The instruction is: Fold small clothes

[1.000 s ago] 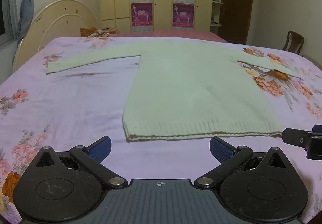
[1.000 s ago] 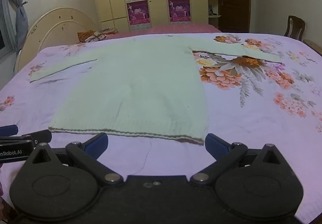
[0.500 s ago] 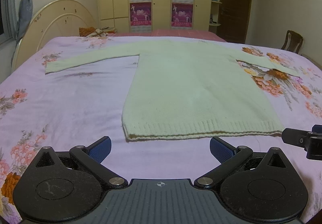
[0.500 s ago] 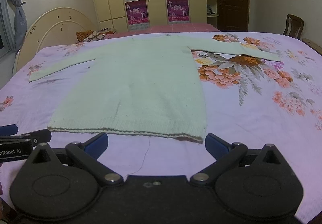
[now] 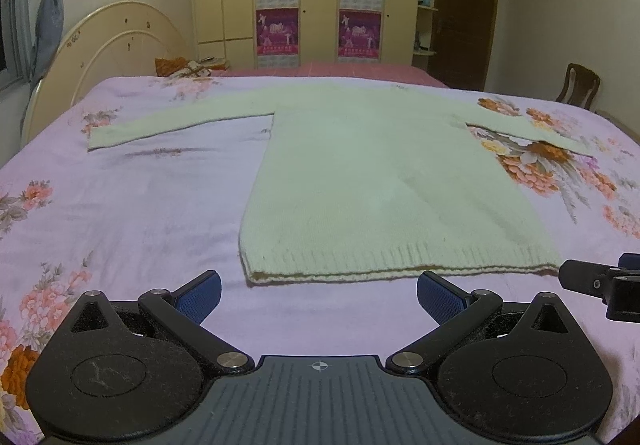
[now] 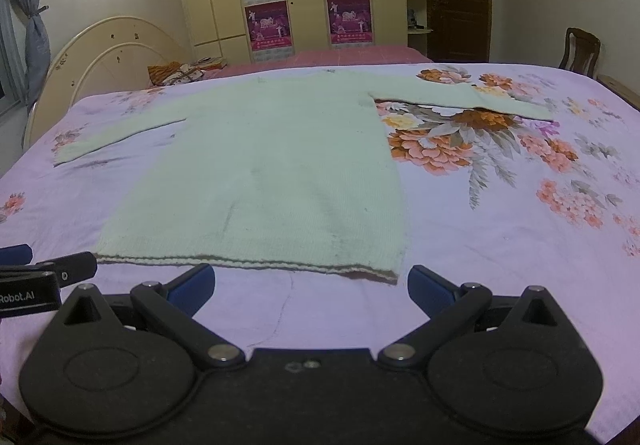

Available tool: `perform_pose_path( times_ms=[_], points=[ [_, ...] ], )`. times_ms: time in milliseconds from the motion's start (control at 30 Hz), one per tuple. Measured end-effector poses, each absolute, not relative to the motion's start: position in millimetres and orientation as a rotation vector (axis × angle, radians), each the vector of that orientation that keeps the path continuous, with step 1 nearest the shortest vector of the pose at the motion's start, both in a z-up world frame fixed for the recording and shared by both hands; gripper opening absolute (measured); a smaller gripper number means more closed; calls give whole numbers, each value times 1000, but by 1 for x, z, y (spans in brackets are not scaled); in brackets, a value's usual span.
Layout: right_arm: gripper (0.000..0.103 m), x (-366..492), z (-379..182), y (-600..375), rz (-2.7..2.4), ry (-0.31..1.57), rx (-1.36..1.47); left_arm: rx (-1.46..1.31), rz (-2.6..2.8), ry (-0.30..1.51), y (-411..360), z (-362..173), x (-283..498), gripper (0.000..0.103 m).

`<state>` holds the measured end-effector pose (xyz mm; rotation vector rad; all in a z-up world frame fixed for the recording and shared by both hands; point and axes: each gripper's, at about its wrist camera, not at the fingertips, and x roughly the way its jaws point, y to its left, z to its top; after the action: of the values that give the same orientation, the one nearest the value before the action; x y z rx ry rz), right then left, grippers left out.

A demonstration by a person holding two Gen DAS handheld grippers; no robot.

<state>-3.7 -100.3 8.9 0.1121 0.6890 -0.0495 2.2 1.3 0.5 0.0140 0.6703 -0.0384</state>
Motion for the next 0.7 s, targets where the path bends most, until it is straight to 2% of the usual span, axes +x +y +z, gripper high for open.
perform_pose_path(
  times_ms=[700],
  points=[
    [102, -3, 9, -100, -43, 683, 110, 24, -35, 670, -6, 1, 3, 103]
  ],
)
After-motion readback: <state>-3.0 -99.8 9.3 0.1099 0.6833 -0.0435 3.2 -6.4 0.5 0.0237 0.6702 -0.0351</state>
